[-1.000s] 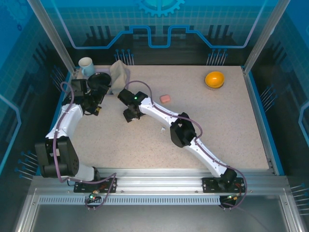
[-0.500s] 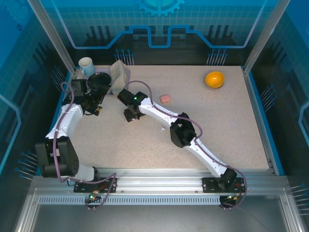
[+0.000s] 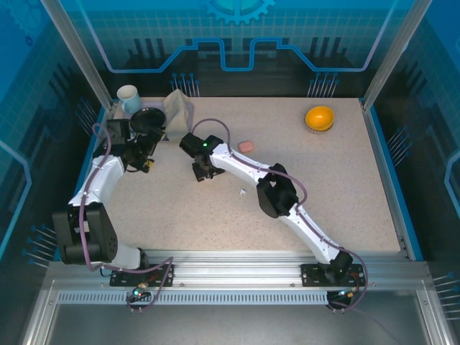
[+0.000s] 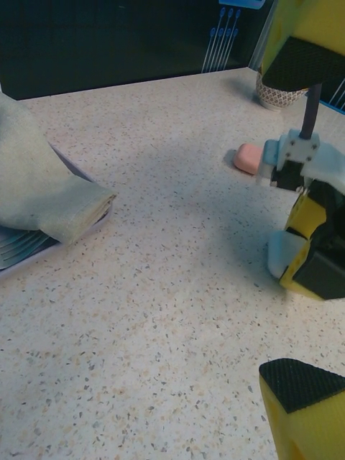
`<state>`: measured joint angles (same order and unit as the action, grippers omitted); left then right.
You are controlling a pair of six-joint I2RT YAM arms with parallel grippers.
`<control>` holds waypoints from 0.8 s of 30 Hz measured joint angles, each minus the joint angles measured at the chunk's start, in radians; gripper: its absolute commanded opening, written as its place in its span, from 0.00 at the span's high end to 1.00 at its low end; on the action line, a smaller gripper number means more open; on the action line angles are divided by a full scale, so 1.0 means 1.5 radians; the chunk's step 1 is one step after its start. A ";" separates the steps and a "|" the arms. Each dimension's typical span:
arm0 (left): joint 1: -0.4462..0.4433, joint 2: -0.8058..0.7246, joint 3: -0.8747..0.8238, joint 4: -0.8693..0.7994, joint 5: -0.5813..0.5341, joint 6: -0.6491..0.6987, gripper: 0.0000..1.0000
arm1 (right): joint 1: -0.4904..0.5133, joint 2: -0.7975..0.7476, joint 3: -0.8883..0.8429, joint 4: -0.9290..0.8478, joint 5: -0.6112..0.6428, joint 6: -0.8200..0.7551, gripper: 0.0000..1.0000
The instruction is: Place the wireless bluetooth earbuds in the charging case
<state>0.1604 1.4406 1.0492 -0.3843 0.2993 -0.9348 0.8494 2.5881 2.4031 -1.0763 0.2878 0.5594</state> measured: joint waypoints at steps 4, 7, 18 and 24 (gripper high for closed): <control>-0.014 0.000 -0.020 0.005 0.011 0.000 0.01 | -0.026 -0.062 -0.081 0.001 0.000 0.049 0.54; -0.035 0.000 -0.037 0.018 0.021 -0.001 0.01 | -0.053 -0.113 -0.151 0.008 -0.002 0.100 0.54; -0.149 0.000 -0.113 0.110 0.041 -0.023 0.01 | -0.113 -0.192 -0.312 0.038 -0.028 0.321 0.54; -0.218 0.002 -0.179 0.214 0.049 -0.040 0.01 | -0.117 -0.200 -0.353 0.062 -0.064 0.413 0.54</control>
<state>-0.1661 1.4441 0.7803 -0.0628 0.3733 -0.9955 0.6739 2.2879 1.8732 -0.9833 0.1921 1.1786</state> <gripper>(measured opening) 0.988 0.576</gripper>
